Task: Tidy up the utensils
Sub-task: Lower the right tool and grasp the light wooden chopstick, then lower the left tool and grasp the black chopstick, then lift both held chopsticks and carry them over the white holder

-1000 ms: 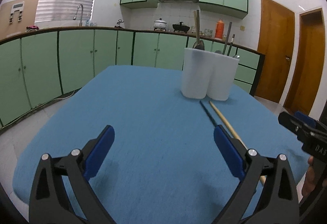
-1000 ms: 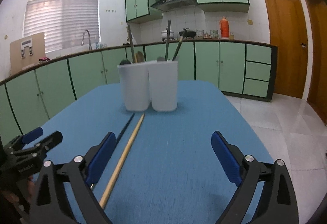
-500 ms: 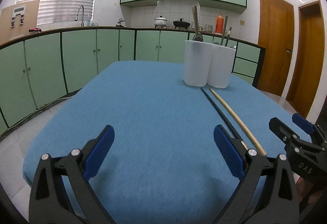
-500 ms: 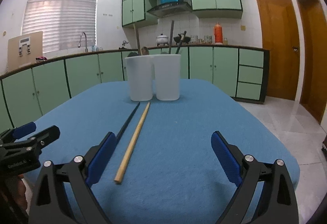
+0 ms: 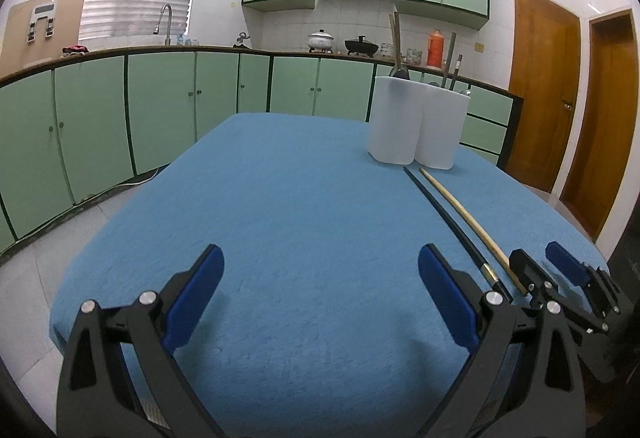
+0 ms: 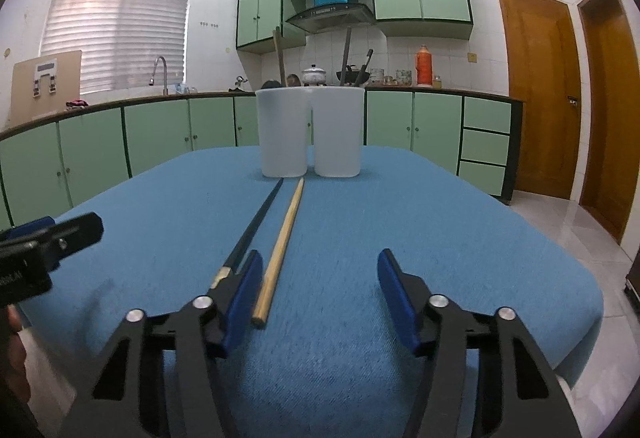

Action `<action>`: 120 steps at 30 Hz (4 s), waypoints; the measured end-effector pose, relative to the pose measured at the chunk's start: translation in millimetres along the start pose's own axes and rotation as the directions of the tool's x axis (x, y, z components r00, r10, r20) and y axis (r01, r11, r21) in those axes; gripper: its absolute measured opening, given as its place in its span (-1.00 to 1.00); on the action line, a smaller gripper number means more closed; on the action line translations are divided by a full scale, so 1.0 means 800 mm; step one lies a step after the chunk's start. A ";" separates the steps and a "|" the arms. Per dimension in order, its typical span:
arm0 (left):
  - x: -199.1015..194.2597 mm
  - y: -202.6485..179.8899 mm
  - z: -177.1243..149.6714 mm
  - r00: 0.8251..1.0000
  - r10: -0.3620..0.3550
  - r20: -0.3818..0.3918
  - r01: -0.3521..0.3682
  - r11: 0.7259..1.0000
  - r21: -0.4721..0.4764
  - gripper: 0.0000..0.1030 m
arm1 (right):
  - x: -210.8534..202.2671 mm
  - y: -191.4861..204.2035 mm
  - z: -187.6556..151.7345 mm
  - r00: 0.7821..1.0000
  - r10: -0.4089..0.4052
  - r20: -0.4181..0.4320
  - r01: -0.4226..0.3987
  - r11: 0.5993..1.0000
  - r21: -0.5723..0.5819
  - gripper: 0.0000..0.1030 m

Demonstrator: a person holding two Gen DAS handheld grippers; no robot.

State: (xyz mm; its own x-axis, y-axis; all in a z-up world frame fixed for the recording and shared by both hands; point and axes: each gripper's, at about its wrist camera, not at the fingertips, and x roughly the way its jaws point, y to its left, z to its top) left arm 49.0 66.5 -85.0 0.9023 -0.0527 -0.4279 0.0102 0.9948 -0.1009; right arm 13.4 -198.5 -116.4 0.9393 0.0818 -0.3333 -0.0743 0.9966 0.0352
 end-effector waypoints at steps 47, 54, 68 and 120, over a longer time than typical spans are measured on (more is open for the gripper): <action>0.014 -0.118 -0.028 0.993 -0.111 -0.046 0.113 0.993 0.046 0.48 | -0.045 -0.057 -0.020 0.989 -0.134 0.061 0.133 0.991 0.014 -0.87; 0.023 -0.145 -0.038 0.997 -0.069 -0.026 0.071 0.994 0.077 0.02 | -0.045 -0.065 -0.019 0.990 -0.131 0.060 0.129 0.991 0.038 -0.87; 0.015 -0.172 -0.052 1.000 -0.002 0.017 0.000 0.994 0.113 -0.87 | -0.045 -0.069 -0.017 0.988 -0.144 0.063 0.140 0.988 0.059 -0.87; -0.038 -0.133 0.257 0.947 -0.165 0.275 0.138 0.984 0.113 -0.88 | -0.022 -0.089 0.320 0.965 0.242 0.097 -0.246 0.969 0.033 -0.87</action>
State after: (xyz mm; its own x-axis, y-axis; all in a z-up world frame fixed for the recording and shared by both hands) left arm 108.9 -19.9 123.6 0.9715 -0.1900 -0.1421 0.1836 0.9814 -0.0569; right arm 88.1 -272.7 128.3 0.9213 0.3195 -0.2215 -0.2923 0.9449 0.1472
